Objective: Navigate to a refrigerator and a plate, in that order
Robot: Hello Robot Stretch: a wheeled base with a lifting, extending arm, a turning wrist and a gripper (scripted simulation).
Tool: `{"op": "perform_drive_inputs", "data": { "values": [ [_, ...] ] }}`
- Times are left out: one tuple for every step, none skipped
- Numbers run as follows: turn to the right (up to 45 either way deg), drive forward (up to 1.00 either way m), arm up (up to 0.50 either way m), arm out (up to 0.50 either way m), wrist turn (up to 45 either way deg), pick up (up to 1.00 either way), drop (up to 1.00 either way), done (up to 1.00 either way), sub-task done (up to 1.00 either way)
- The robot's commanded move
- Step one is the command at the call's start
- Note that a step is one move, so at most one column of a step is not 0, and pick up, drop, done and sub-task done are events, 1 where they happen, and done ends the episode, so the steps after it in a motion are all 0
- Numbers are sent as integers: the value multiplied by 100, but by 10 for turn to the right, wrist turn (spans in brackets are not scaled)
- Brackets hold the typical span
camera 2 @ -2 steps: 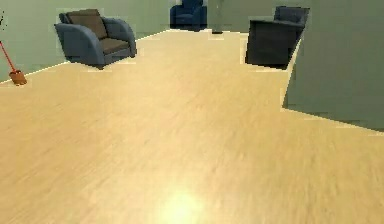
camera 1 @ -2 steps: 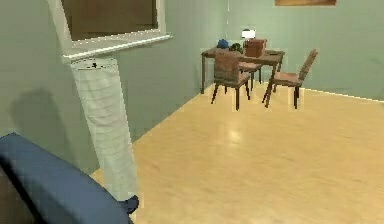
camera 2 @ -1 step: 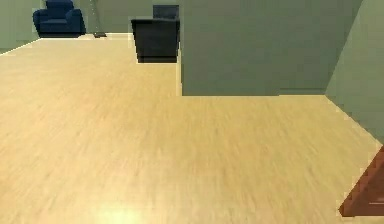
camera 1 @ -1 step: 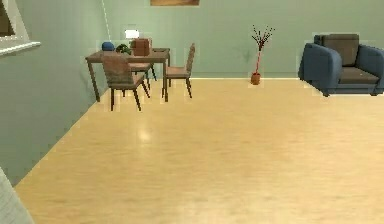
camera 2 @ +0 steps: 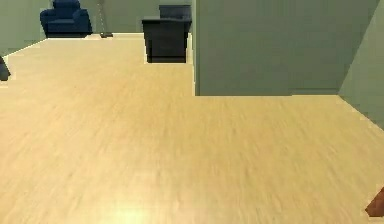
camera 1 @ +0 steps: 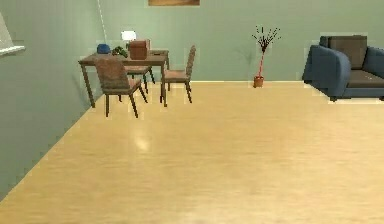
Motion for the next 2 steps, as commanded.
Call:
{"op": "perform_drive_inputs", "data": {
  "values": [
    [450,0,0,0,0,0,0,0,0],
    [420,0,0,0,0,0,0,0,0]
  ]
}}
